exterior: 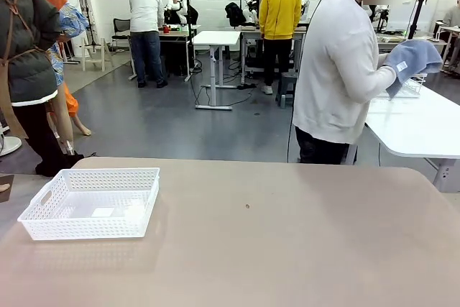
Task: Clean and organize the cups into the basket.
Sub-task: Pick up the Organizing basket and move it to the center of the table, then pick up the Reusable plastic cup from the right side of the table and place it inside the Organizing basket.
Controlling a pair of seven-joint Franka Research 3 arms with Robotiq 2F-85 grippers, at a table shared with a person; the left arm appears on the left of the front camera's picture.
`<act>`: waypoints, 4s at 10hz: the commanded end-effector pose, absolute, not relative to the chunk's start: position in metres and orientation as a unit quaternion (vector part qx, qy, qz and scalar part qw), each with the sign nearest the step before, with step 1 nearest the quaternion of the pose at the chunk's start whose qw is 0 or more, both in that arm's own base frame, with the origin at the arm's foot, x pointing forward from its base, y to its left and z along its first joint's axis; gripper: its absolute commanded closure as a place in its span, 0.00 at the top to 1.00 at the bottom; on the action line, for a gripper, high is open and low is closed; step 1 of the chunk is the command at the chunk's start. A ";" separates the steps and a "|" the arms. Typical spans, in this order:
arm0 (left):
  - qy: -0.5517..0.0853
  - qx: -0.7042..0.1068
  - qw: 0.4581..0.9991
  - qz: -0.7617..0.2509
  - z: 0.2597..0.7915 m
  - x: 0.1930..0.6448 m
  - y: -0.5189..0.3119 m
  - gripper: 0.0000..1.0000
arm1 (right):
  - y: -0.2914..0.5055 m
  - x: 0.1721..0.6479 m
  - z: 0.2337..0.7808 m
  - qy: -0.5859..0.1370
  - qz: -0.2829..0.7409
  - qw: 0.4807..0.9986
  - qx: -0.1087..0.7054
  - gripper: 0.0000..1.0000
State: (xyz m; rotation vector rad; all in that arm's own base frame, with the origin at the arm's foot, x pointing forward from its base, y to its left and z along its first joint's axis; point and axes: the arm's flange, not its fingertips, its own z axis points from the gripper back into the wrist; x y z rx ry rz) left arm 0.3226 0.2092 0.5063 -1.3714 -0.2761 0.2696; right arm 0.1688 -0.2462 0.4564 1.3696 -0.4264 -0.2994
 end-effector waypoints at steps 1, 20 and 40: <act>-0.130 -0.634 0.753 0.121 0.507 0.322 0.211 1.00 | -0.247 0.170 0.458 -0.206 -0.129 0.737 0.631 1.00; -0.130 -0.634 0.753 0.121 0.507 0.322 0.211 1.00 | -0.247 0.170 0.458 -0.206 -0.129 0.737 0.631 1.00; -0.130 -0.634 0.753 0.121 0.507 0.322 0.211 1.00 | -0.247 0.170 0.458 -0.206 -0.129 0.737 0.631 1.00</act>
